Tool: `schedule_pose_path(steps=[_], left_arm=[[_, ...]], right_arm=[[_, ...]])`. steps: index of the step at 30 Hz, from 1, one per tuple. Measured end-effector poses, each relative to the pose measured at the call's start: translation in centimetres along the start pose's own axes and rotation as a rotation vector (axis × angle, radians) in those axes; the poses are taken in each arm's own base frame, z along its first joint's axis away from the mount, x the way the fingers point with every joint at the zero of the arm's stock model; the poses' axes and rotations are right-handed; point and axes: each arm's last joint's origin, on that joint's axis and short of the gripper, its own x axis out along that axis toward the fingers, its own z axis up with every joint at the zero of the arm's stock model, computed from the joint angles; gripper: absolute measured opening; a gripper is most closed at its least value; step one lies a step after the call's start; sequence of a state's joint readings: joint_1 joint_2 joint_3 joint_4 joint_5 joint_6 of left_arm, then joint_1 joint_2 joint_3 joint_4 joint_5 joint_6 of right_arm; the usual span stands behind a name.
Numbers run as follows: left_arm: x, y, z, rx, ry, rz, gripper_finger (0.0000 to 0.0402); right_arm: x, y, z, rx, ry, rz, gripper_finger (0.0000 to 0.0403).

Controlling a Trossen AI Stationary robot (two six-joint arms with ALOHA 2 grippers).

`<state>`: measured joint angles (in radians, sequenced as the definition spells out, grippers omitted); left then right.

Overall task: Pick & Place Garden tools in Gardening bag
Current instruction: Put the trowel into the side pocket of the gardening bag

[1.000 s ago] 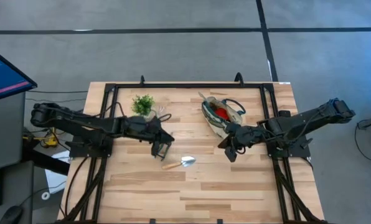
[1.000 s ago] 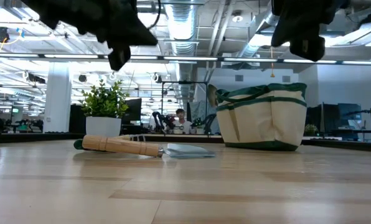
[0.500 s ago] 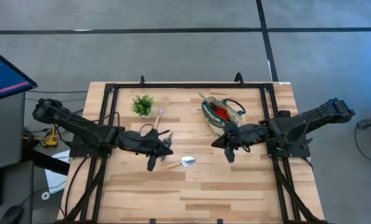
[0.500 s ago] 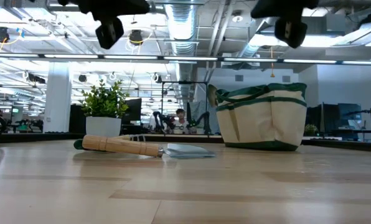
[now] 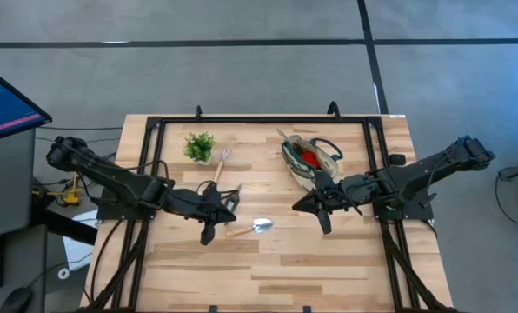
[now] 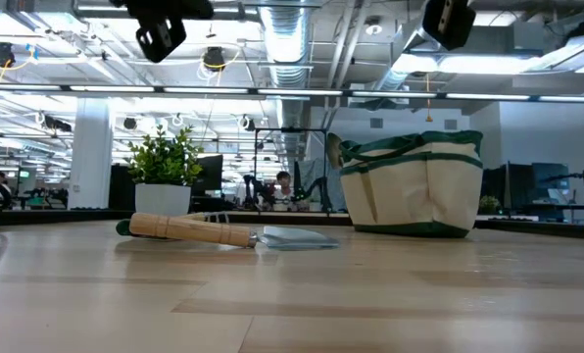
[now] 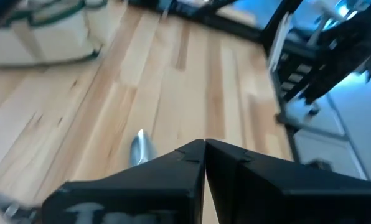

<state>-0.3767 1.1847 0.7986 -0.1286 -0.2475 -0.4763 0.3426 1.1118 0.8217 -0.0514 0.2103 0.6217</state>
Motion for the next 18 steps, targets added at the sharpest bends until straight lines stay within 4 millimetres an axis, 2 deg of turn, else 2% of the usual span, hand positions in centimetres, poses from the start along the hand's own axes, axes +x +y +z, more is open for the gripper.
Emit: schedule_pose_path(steps=[12, 18], left_arm=[[2.0, 0.3, -1.4, 0.030, 0.101, 0.038, 0.0003], [3.3, 1.0, -1.9, 0.042, 0.139, 0.078, 0.0030]], right_arm=[[0.1, -0.5, 0.4, -0.023, -0.026, -0.041, 0.0000], [0.2, -0.8, 0.6, -0.043, -0.032, -0.054, 0.0000]])
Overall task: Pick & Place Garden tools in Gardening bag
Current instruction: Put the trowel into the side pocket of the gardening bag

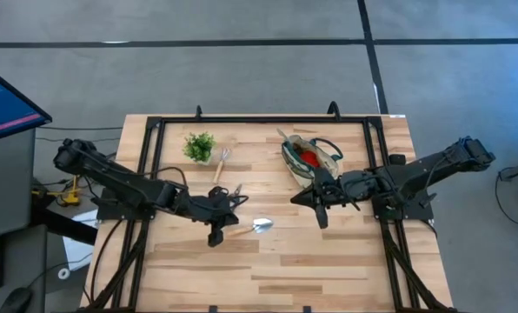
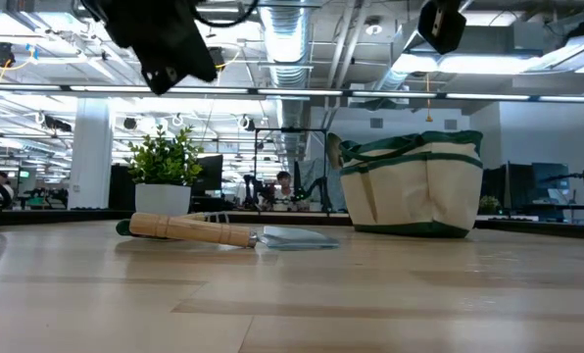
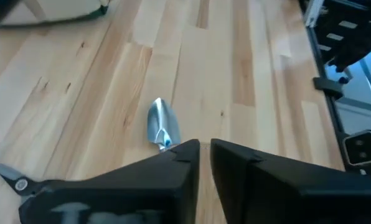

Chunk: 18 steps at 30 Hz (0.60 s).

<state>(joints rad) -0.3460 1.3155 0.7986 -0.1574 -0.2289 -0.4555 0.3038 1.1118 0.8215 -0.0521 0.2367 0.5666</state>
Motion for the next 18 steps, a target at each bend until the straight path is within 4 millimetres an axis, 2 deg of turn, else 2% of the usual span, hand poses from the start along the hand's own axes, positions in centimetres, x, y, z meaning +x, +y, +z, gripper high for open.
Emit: schedule_pose_path(steps=[11, 18], left_arm=[[3.7, 0.4, -2.1, -0.071, 0.206, -0.065, 0.0127], [4.6, 0.5, -2.7, -0.092, 0.236, -0.038, 0.0158]], right_arm=[[0.0, -0.2, -0.4, -0.011, 0.039, -0.024, 0.0000], [0.0, -0.4, -0.6, -0.001, 0.064, -0.041, 0.0000]])
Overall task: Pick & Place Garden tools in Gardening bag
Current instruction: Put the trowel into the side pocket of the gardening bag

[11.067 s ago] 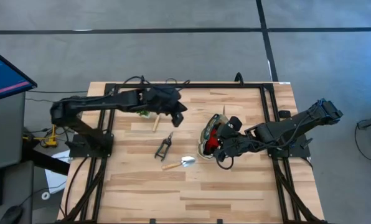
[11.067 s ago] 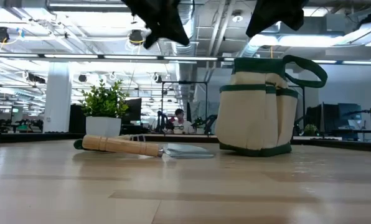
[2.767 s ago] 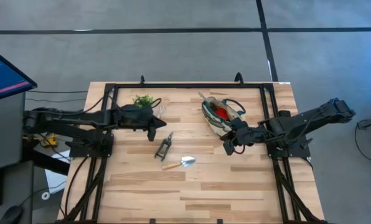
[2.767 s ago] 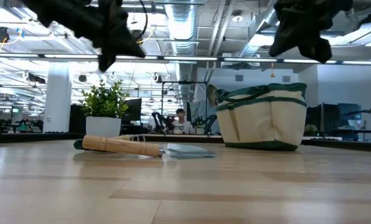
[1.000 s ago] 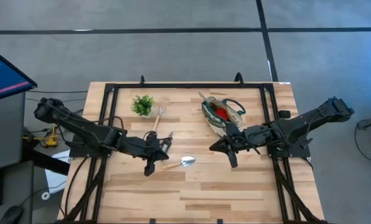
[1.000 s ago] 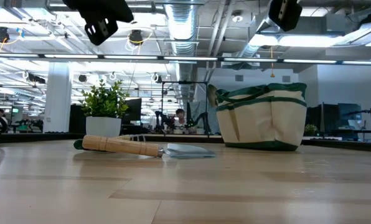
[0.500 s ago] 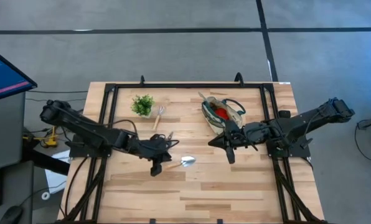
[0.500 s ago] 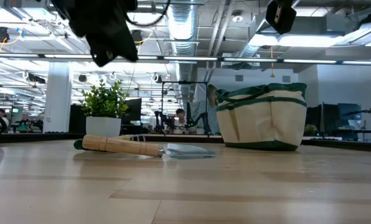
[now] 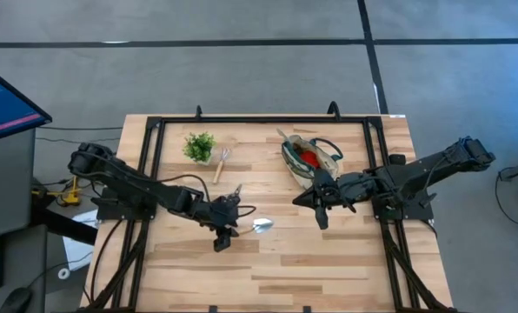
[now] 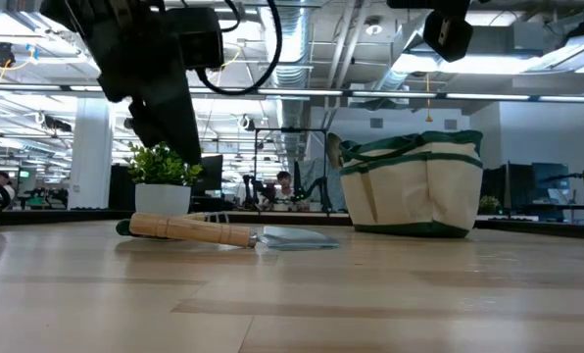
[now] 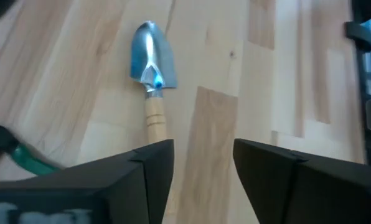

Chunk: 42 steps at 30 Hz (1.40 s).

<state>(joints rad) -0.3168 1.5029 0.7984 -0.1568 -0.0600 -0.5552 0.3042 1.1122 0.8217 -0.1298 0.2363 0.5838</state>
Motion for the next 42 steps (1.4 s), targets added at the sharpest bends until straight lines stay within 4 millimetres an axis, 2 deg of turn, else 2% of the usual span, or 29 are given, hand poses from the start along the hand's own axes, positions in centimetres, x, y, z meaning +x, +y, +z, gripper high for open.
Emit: schedule_pose_path(steps=[13, 32, 37, 42], left_arm=[[2.1, 0.9, -1.1, 0.004, 0.047, 0.104, 0.0160], [4.9, 1.5, -2.7, 0.012, 0.162, 0.125, 0.0157], [5.0, 1.5, -2.7, 0.011, 0.159, 0.123, 0.0137], [5.0, 1.5, -2.7, 0.005, 0.159, 0.126, 0.0096]], right_arm=[[0.0, 0.0, 0.0, -0.001, 0.005, -0.003, 0.0000], [0.0, -0.3, -0.4, -0.012, 0.036, -0.033, 0.0000], [0.0, -0.4, -0.4, -0.014, 0.032, -0.054, 0.0000], [0.0, -0.4, -0.4, -0.014, 0.032, -0.054, 0.0000]])
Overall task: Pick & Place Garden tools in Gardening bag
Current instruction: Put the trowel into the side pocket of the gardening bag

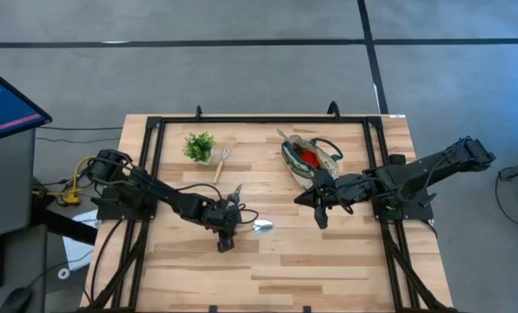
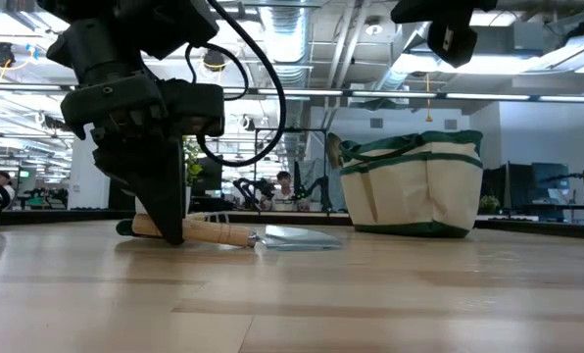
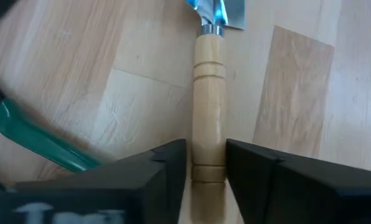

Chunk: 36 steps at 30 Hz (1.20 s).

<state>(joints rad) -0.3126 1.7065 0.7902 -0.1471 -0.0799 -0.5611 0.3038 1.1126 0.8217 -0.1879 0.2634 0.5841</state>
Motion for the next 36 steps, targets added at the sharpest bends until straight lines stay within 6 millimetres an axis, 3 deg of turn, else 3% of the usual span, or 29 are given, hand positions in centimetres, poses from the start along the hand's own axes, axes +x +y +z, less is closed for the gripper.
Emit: schedule_pose_path(steps=[6, 19, 25, 36], left_arm=[[0.0, 0.0, 0.0, -0.003, -0.001, 0.000, 0.0051], [-0.6, -0.2, 0.0, -0.001, 0.013, -0.053, 0.0059], [-3.6, -0.1, 1.5, -0.018, -0.103, -0.094, 0.0059], [-11.8, 1.7, 4.0, -0.082, -0.501, 0.011, 0.0059]], right_arm=[[0.0, 0.0, 0.0, 0.000, 0.000, 0.000, 0.0000], [0.0, 0.0, 0.0, 0.000, 0.000, 0.000, 0.0000], [0.0, 0.0, 0.0, 0.000, -0.001, 0.000, 0.0000], [-0.3, 0.0, 0.2, 0.025, -0.011, 0.007, 0.0000]])
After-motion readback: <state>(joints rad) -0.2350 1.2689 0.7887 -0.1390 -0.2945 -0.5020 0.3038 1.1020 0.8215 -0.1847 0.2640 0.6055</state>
